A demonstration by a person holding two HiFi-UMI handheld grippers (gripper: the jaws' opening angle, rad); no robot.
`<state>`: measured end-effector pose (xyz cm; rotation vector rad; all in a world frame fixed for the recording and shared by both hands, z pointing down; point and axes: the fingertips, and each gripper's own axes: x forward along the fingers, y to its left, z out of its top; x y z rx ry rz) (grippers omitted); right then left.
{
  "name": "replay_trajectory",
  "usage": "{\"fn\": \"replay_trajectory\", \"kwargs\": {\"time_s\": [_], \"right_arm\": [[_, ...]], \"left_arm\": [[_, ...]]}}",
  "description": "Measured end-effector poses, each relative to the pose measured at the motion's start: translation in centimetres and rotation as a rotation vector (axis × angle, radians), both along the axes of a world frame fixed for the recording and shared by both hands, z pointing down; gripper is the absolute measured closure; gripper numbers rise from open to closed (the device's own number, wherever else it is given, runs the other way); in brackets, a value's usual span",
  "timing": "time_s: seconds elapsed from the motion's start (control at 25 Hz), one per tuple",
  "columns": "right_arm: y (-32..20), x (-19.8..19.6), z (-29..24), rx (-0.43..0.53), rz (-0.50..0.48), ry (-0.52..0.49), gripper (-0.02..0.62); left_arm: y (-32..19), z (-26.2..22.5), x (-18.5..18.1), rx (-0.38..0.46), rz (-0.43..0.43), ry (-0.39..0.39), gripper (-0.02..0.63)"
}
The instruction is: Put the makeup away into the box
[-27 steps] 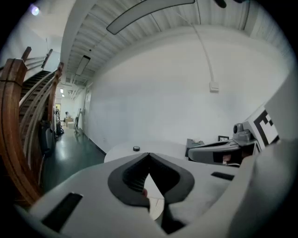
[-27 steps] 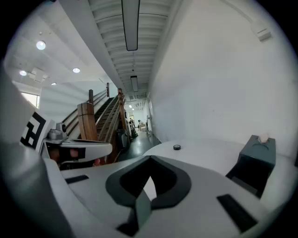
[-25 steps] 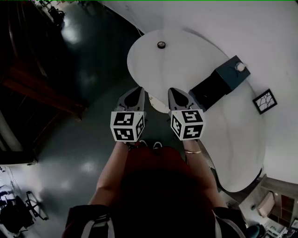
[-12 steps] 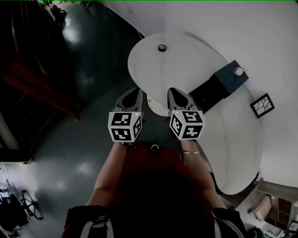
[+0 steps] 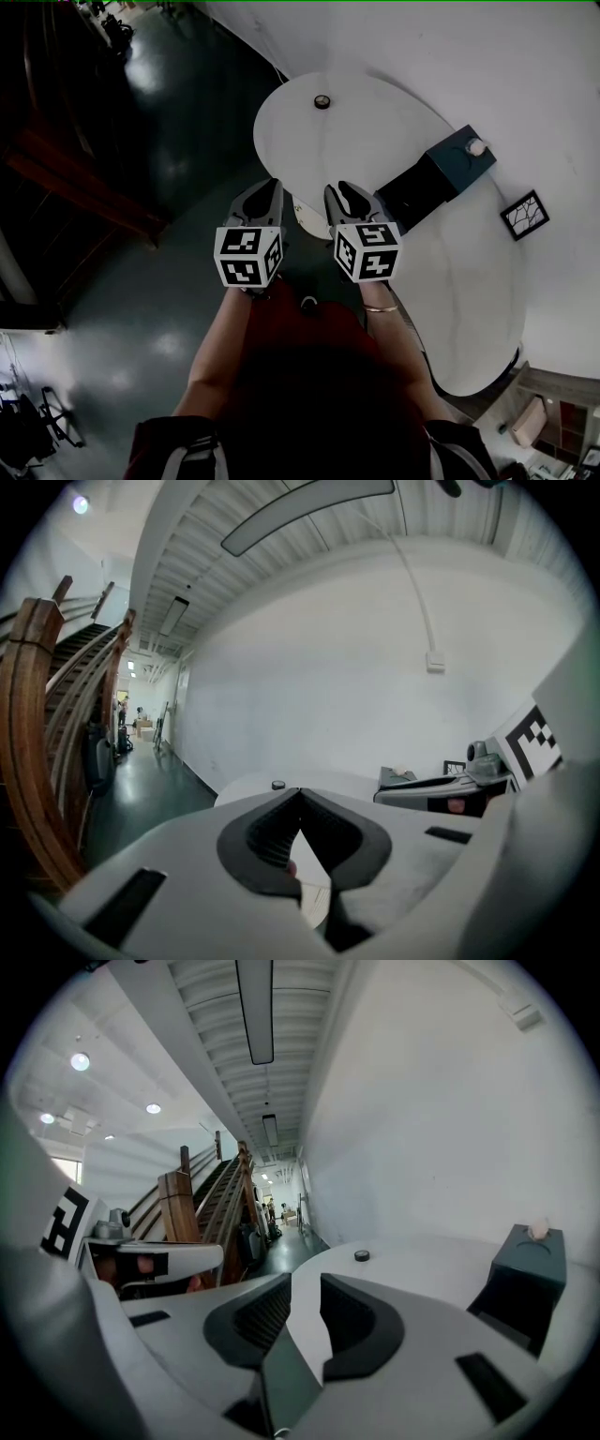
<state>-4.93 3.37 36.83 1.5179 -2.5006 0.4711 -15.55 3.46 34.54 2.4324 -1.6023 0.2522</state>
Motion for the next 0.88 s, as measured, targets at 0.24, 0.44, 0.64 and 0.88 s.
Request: {"fn": "replay_trajectory", "kwargs": {"time_s": [0.24, 0.44, 0.64, 0.88], "right_arm": [[-1.5, -0.8, 0.8, -0.027, -0.019, 0.008, 0.476], [-3.4, -1.2, 1.7, -0.055, -0.018, 0.018, 0.466], [-6.7, -1.1, 2.6, -0.07, 0.011, 0.022, 0.459], [-11.3, -2.0, 3.6, -0.095, 0.038, 0.037, 0.446]], "left_arm": [[-1.4, 0.6, -0.5, -0.012, 0.001, -0.001, 0.584], [-3.6, 1.4, -1.0, -0.03, 0.001, 0.009, 0.584], [-7.1, 2.2, -1.4, -0.047, 0.016, 0.015, 0.584], [-11.3, 3.4, -2.3, -0.078, 0.032, 0.02, 0.584]]}}
